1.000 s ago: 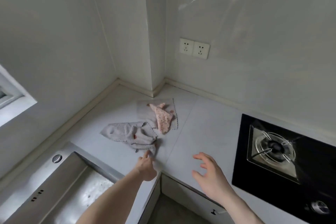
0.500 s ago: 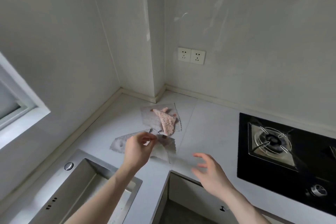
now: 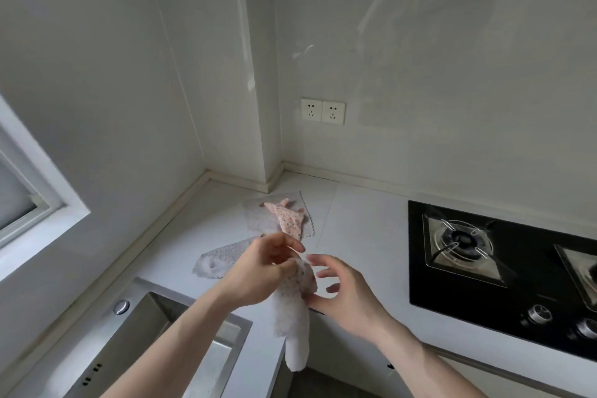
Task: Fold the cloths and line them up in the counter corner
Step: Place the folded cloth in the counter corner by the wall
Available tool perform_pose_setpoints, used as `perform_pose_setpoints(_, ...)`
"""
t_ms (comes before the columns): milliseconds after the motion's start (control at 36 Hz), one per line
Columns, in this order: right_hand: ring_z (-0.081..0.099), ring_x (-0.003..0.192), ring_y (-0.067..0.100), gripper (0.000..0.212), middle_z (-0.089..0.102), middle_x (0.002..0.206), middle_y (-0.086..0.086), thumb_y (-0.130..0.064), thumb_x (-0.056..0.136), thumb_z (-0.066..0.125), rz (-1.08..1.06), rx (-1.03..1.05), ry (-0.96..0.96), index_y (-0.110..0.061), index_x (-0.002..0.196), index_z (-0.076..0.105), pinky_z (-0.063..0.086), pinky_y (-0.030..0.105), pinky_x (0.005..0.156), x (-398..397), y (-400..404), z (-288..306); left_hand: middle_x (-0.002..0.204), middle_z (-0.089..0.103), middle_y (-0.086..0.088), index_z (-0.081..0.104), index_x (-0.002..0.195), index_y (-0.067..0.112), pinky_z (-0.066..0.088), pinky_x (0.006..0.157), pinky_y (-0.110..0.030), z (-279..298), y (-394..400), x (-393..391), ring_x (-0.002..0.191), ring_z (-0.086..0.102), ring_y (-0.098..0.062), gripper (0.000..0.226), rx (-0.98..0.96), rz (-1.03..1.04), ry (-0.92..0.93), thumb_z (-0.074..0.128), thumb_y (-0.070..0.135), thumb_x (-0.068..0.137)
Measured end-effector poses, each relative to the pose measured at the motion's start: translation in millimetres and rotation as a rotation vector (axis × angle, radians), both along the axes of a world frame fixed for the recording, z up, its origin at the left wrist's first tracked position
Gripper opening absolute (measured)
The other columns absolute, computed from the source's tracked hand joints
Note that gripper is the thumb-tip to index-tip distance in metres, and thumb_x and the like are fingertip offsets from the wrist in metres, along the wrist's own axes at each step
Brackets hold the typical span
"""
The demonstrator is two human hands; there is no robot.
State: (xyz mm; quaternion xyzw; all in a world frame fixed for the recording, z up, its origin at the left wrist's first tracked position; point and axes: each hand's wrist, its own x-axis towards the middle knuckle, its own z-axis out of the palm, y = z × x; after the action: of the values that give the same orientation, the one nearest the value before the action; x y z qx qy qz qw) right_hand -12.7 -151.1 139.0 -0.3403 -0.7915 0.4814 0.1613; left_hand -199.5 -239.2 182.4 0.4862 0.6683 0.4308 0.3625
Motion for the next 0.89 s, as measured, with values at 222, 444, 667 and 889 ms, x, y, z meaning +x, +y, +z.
perform_pose_setpoints(222, 0.069, 0.074, 0.011, 0.012, 0.074, 0.078, -0.006, -0.035, 0.08, 0.077, -0.121, -0.005, 0.05, -0.023, 0.078, 0.074, 0.059, 0.035, 0.074, 14.7, -3.9, 12.7, 0.084, 0.075, 0.001, 0.068, 0.095, 0.019, 0.051, 0.067, -0.03, 4.1, 4.8, 17.2, 0.07, 0.066, -0.012, 0.014, 0.007, -0.016, 0.054, 0.076, 0.012, 0.085)
perform_pose_setpoints(444, 0.062, 0.069, 0.008, 0.009, 0.069, 0.075, -0.008, -0.025, 0.087, 0.065, -0.208, 0.054, -0.044, -0.027, 0.079, 0.069, 0.052, 0.029, 0.064, 42.8, 9.2, 8.2, 0.083, 0.065, 0.022, 0.065, 0.092, 0.033, 0.052, 0.066, -0.026, -15.9, 17.1, 29.3, 0.075, 0.061, -0.005, 0.016, -0.039, -0.087, 0.72, 0.061, 0.024, 0.079)
perform_pose_setpoints(667, 0.051, 0.066, 0.006, 0.017, 0.058, 0.074, -0.008, -0.027, 0.102, 0.047, -0.219, 0.011, -0.151, -0.026, 0.086, 0.054, 0.039, 0.023, 0.061, 62.7, 19.2, 1.0, 0.082, 0.066, 0.009, 0.061, 0.083, 0.027, 0.042, 0.064, -0.019, -33.1, 34.9, 47.2, 0.077, 0.059, -0.011, 0.016, -0.114, -0.1, 0.457, 0.046, 0.025, 0.085)
perform_pose_setpoints(889, 0.053, 0.071, 0.007, 0.029, 0.058, 0.072, -0.016, -0.048, 0.095, 0.06, -0.28, -0.114, -0.056, -0.02, 0.085, 0.06, 0.037, 0.029, 0.067, 75.7, 22.7, 4.0, 0.085, 0.066, -0.008, 0.058, 0.092, 0.028, 0.047, 0.068, -0.037, -27.3, 41.5, 52.6, 0.069, 0.051, -0.01, 0.014, -0.03, -0.156, 0.317, 0.054, 0.04, 0.099)
